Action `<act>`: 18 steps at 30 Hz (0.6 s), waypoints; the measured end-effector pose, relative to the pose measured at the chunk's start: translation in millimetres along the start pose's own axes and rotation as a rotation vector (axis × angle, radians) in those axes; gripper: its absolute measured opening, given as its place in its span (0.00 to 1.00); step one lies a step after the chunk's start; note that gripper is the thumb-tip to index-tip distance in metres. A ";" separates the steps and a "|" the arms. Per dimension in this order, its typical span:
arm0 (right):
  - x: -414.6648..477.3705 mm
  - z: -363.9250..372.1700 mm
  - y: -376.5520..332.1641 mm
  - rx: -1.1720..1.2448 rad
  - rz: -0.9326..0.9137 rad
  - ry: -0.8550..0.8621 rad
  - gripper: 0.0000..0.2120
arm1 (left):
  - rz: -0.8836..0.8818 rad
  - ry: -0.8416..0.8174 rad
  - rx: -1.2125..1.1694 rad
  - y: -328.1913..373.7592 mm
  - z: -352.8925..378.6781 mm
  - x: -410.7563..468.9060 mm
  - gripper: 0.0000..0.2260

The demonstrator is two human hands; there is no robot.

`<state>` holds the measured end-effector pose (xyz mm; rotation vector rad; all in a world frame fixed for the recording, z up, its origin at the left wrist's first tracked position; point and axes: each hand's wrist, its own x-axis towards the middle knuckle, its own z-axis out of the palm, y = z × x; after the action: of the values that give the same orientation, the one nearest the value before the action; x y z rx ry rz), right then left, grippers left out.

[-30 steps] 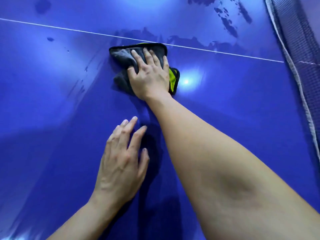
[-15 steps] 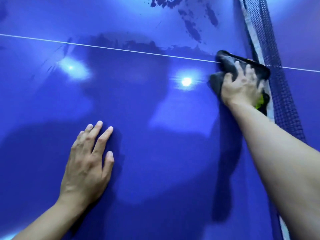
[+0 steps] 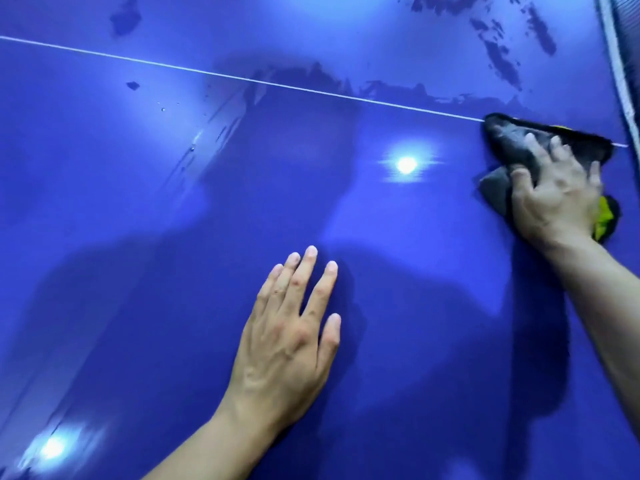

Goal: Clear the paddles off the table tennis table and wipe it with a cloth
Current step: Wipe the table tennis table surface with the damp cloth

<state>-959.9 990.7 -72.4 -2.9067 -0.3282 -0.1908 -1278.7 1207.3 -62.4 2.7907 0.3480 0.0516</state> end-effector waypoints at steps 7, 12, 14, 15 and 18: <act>-45.9 24.7 -173.1 -0.008 -0.175 -0.091 0.29 | 0.061 0.028 -0.025 -45.2 -12.9 -47.0 0.24; -109.4 42.4 -278.0 0.026 -0.408 -0.143 0.30 | 0.137 0.016 -0.059 -47.5 -4.9 -79.1 0.25; -120.1 46.1 -297.9 0.054 -0.440 -0.165 0.30 | 0.143 0.000 -0.060 -45.8 -0.8 -83.1 0.26; -120.3 47.2 -301.5 0.059 -0.437 -0.172 0.30 | 0.140 -0.001 -0.054 -44.7 -0.1 -83.0 0.27; -117.6 42.4 -300.8 0.058 -0.433 -0.225 0.29 | 0.121 0.004 -0.028 -43.6 0.4 -84.5 0.27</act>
<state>-1139.3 1262.6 -73.4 -2.7632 -0.9819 0.0812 -1370.8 1226.4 -76.5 2.7818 0.1771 0.0902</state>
